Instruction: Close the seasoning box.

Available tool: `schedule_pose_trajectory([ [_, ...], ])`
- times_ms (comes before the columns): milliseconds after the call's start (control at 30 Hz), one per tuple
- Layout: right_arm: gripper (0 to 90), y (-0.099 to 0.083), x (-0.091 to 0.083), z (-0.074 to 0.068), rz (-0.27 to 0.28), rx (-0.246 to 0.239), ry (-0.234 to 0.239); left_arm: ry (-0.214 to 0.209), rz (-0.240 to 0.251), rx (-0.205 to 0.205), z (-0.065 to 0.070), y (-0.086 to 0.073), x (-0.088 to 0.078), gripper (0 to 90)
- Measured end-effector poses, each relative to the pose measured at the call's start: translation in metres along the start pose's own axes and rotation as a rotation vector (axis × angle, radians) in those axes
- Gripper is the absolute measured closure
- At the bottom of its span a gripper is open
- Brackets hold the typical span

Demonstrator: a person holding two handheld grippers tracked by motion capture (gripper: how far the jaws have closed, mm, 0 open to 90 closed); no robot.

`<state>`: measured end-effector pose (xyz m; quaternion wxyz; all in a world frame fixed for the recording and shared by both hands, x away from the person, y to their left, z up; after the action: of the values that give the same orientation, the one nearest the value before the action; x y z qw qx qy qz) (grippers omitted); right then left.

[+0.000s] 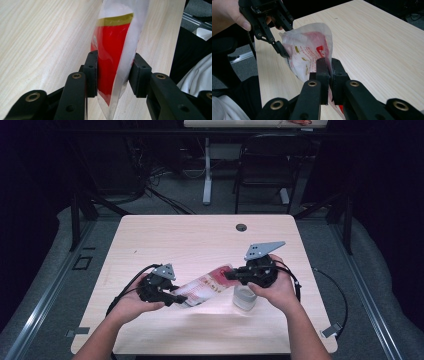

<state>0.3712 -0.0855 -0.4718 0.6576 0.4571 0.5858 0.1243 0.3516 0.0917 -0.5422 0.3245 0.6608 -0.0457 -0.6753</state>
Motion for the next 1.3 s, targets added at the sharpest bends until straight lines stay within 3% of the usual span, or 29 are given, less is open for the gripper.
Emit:
schedule_pose_trajectory([
  [300,86.8,-0.001,-0.002,0.001,0.027,0.018,0.001,0.005,0.009,0.005,0.000,0.002,-0.007,64.2],
  [1300,86.2,-0.012,-0.004,0.012,0.027,0.065,0.004,0.011,0.046,-0.002,-0.003,0.011,-0.023,65.7],
])
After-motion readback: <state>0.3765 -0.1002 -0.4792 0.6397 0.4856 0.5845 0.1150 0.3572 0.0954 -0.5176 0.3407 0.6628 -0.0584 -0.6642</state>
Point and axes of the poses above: each handheld gripper's, and its own axes: x roughly forward along the jaws, y roughly out of its top, z roughly to its right, the point moved 10 cm from there along x, roughly forward along the jaws, and after that the axes turned 8 degrees about -z, right-handed, at the moved point
